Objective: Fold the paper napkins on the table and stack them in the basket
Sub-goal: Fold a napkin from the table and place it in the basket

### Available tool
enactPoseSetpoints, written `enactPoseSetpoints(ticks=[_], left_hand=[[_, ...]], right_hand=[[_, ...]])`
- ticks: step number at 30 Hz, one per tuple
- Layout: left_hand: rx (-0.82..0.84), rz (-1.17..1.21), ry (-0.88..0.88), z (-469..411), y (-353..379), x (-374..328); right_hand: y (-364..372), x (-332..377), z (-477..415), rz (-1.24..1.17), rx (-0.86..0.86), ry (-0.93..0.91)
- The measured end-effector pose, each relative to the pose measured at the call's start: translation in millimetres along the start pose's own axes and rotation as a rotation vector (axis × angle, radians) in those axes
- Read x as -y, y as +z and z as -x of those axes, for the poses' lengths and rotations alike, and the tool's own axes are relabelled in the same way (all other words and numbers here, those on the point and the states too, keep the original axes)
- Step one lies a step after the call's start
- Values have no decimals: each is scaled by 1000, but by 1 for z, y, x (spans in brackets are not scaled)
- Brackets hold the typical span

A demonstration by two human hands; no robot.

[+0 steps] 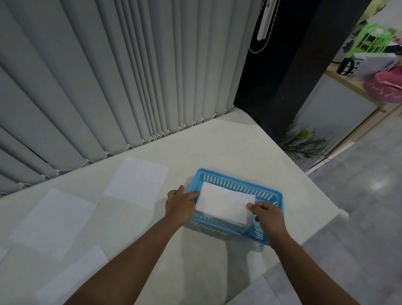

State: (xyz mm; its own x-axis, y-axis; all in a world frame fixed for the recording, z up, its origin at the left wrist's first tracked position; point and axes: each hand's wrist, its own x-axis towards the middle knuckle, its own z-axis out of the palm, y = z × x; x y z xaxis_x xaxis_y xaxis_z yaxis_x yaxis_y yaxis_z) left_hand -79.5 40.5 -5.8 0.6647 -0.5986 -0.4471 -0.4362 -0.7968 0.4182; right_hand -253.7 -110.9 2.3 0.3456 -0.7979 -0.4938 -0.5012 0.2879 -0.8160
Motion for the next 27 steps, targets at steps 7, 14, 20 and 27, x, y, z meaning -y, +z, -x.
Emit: enactPoseSetpoints(ticks=[7,14,20,27], left_hand=[[9,-21,7,-1,1,0],[4,-65,22,0,1,0],[-207,-93,109,6,2,-2],[-107,-390,420,-14,23,-18]], right_hand=[[1,-2,-2,-30,-2,25],[4,-7,-6,-36,-7,25],[5,-14,-12,323,-144,-145],[27,-32,-7,1127,91,-723]])
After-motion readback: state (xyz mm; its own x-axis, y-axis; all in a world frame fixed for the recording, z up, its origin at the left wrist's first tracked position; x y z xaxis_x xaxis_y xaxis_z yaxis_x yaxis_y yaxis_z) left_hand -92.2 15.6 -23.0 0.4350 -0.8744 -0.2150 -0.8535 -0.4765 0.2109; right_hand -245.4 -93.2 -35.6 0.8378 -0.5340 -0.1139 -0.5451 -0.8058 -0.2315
